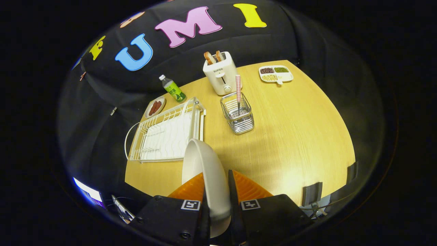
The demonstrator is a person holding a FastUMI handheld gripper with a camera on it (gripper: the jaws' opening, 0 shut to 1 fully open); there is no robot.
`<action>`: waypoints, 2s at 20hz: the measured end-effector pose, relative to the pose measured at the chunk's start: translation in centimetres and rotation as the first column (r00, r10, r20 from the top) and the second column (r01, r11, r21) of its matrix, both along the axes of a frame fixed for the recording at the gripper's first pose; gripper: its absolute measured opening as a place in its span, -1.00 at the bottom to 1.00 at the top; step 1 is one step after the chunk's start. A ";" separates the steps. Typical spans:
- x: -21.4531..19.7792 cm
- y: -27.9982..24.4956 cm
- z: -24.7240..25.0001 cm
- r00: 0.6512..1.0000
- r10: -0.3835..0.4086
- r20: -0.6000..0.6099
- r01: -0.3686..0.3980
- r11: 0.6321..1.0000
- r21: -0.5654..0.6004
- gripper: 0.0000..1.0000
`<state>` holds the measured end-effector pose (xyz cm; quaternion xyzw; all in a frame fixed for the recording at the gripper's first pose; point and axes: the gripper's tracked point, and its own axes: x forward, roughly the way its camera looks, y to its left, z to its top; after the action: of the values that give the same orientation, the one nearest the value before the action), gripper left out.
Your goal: Take the plate from the dish rack, then take the spoon from the basket and place it into the plate.
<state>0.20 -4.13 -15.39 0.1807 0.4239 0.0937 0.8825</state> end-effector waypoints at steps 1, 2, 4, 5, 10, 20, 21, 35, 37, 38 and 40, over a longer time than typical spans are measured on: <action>0.3 -0.1 -1.2 1.000 0.008 -0.021 -0.008 1.000 0.009 -0.43; 0.6 0.0 -2.2 0.999 0.015 -0.041 -0.014 1.000 0.024 -0.44; 1.2 0.1 -3.9 0.996 0.019 -0.081 -0.014 0.998 0.064 -0.44; 1.4 0.1 -4.6 0.995 0.021 -0.097 -0.013 0.996 0.083 -0.44; 1.3 0.2 -8.5 0.983 0.082 -0.162 -0.064 0.991 0.115 -0.42; 3.4 -1.4 -10.4 0.988 0.093 -0.124 -0.079 0.990 0.116 -0.11; 3.7 -1.5 -10.3 0.989 0.096 -0.112 -0.083 0.990 0.111 0.07; 15.9 -4.6 2.7 0.920 0.050 0.388 -0.021 0.997 -0.079 0.97; 17.9 -4.3 3.6 0.914 0.038 0.404 -0.010 0.997 -0.072 0.98; 19.0 -4.4 3.8 0.911 0.030 0.411 0.001 0.997 -0.074 0.97; 21.2 -4.2 4.1 0.906 0.018 0.422 0.016 0.997 -0.078 0.97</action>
<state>21.39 -8.35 -11.28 0.1206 0.2264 0.1142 0.9598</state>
